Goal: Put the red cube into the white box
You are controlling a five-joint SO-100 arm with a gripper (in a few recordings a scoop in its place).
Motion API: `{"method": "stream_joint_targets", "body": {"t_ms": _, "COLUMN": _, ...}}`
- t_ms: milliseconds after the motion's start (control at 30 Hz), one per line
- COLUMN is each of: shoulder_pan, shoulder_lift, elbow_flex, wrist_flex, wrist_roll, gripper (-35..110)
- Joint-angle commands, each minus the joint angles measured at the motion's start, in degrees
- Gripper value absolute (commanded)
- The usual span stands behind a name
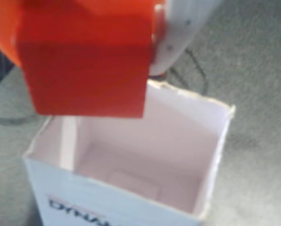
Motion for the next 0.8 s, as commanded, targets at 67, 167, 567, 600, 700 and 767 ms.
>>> {"method": "stream_joint_targets", "body": {"t_ms": 67, "shoulder_pan": -0.88, "shoulder_lift": 2.29, "elbow_flex": -0.88, "wrist_flex": 5.01, "wrist_roll": -1.41, "gripper": 21}}
{"method": "stream_joint_targets", "body": {"t_ms": 167, "shoulder_pan": -0.88, "shoulder_lift": 2.37, "elbow_flex": -0.44, "wrist_flex": 5.01, "wrist_roll": -1.49, "gripper": 24}}
{"method": "stream_joint_targets", "body": {"t_ms": 567, "shoulder_pan": -4.22, "shoulder_lift": 3.25, "elbow_flex": -4.83, "wrist_flex": 3.60, "wrist_roll": -6.24, "gripper": 0}}
{"method": "stream_joint_targets", "body": {"t_ms": 600, "shoulder_pan": -5.45, "shoulder_lift": 3.78, "elbow_flex": -5.62, "wrist_flex": 1.49, "wrist_roll": -9.84, "gripper": 0}}
{"method": "stream_joint_targets", "body": {"t_ms": 700, "shoulder_pan": -14.68, "shoulder_lift": 6.94, "elbow_flex": -5.80, "wrist_flex": -7.38, "wrist_roll": -17.23, "gripper": 0}}
{"method": "stream_joint_targets", "body": {"t_ms": 767, "shoulder_pan": -24.79, "shoulder_lift": 7.91, "elbow_flex": -5.62, "wrist_flex": -13.10, "wrist_roll": -17.67, "gripper": 0}}
